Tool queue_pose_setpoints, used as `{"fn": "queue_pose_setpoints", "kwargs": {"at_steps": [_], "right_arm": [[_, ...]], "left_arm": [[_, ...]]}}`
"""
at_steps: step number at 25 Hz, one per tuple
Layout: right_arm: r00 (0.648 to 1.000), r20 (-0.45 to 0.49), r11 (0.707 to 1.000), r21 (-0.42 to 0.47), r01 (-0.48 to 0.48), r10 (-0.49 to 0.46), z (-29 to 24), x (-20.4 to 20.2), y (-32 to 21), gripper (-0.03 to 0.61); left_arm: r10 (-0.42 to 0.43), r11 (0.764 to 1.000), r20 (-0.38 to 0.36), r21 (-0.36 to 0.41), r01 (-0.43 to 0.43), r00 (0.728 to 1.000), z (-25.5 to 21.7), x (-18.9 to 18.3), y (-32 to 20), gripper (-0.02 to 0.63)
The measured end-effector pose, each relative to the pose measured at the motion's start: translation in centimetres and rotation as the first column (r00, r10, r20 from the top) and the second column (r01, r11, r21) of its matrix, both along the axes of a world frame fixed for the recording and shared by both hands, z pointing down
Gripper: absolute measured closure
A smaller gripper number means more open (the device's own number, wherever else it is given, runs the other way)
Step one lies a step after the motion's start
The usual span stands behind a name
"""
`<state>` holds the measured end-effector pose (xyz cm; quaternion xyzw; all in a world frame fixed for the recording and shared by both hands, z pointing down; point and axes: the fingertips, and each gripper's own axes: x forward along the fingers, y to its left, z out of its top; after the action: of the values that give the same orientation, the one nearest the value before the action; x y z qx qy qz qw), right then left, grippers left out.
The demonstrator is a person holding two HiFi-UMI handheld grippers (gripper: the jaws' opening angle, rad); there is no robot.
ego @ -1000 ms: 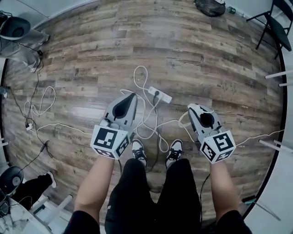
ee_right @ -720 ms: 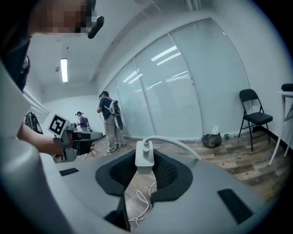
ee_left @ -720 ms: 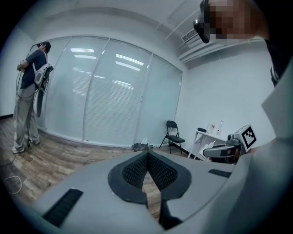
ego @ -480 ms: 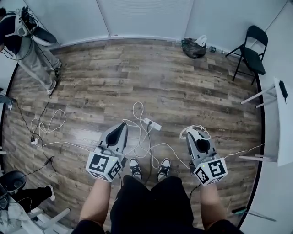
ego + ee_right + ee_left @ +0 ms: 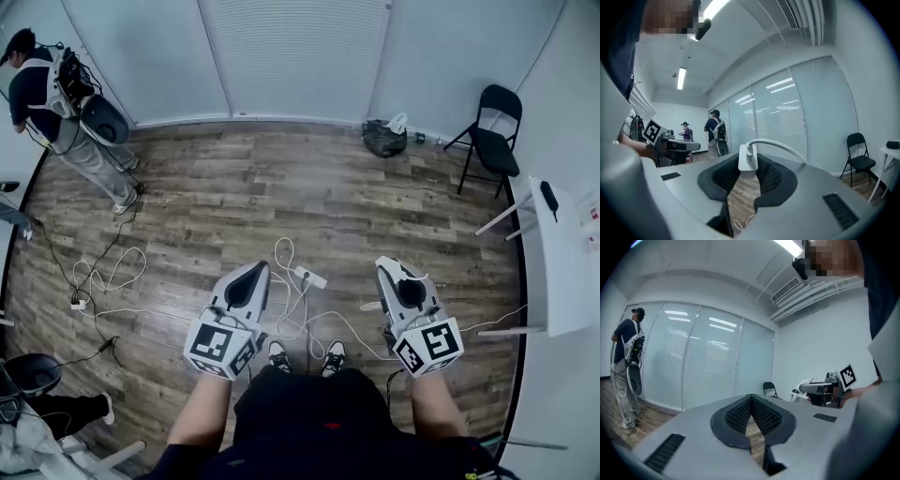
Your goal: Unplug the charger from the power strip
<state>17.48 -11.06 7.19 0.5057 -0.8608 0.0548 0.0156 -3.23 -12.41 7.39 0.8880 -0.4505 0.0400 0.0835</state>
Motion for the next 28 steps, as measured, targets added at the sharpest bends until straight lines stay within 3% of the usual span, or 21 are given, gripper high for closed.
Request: {"fn": "queue_pose_setpoints", "kwargs": {"at_steps": [10, 28], "right_arm": [[1.0, -0.017, 0.992, 0.129, -0.018, 0.021, -7.5, -1.4, 0.5, 0.472], [0.999, -0.044, 0.991, 0.133, -0.021, 0.027, -7.7, -2.9, -1.6, 0.472]], "left_arm": [[-0.013, 0.998, -0.045, 0.068, 0.016, 0.999, -5.7, -2.4, -0.7, 0.594], [0.015, 0.994, -0.056, 0.105, -0.009, 0.998, -6.5, -3.7, -2.3, 0.594]]}}
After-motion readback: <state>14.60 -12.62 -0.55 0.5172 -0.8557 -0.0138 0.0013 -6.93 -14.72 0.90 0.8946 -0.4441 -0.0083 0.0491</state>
